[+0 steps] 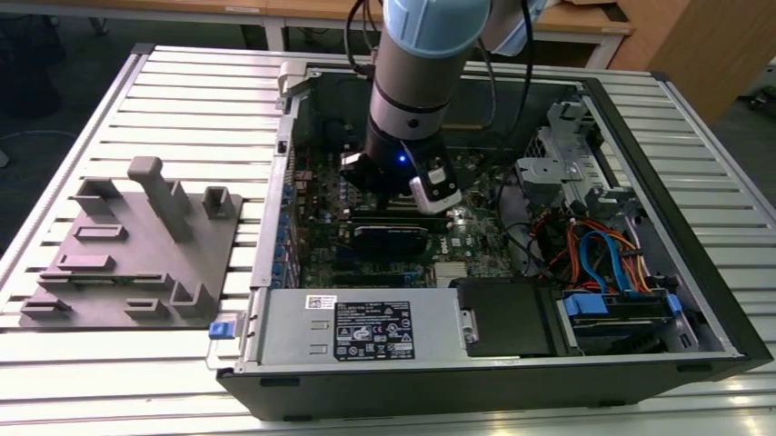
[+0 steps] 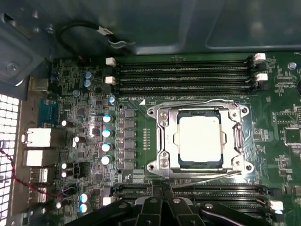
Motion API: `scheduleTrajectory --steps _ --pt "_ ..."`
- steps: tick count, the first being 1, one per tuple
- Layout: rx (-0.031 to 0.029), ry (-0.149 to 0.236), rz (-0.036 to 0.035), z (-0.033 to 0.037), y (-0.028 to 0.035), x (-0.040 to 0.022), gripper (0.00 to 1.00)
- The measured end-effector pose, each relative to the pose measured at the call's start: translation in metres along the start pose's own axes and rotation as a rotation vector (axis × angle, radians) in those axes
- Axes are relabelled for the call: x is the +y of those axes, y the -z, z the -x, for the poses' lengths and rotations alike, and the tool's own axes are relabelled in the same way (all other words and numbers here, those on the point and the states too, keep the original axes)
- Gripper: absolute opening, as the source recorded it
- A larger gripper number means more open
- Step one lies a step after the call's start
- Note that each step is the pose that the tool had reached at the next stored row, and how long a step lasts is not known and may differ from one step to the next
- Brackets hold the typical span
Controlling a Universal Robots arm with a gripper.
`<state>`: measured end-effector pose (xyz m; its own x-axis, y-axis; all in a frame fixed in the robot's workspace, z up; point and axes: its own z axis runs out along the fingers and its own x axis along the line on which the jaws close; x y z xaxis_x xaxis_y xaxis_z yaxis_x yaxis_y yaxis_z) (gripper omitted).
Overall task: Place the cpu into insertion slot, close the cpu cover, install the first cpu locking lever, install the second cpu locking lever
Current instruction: 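Install the second cpu locking lever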
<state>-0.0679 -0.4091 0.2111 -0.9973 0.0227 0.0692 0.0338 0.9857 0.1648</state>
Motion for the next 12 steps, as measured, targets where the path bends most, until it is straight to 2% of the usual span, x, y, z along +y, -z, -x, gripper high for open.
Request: scheduleTrajectory --steps 3,4,9,12 --pt "0.0003 0.0 0.0043 0.0001 -0.0043 -0.001 0.1" --pt "0.0006 0.0 0.0078 0.0 -0.005 -0.0015 0.1" --pt "0.0018 0.003 0.0482 -0.0004 -0.0056 -0.0059 0.1" --pt "0.0024 0.004 0.0624 -0.0005 -0.0054 -0.0099 0.1"
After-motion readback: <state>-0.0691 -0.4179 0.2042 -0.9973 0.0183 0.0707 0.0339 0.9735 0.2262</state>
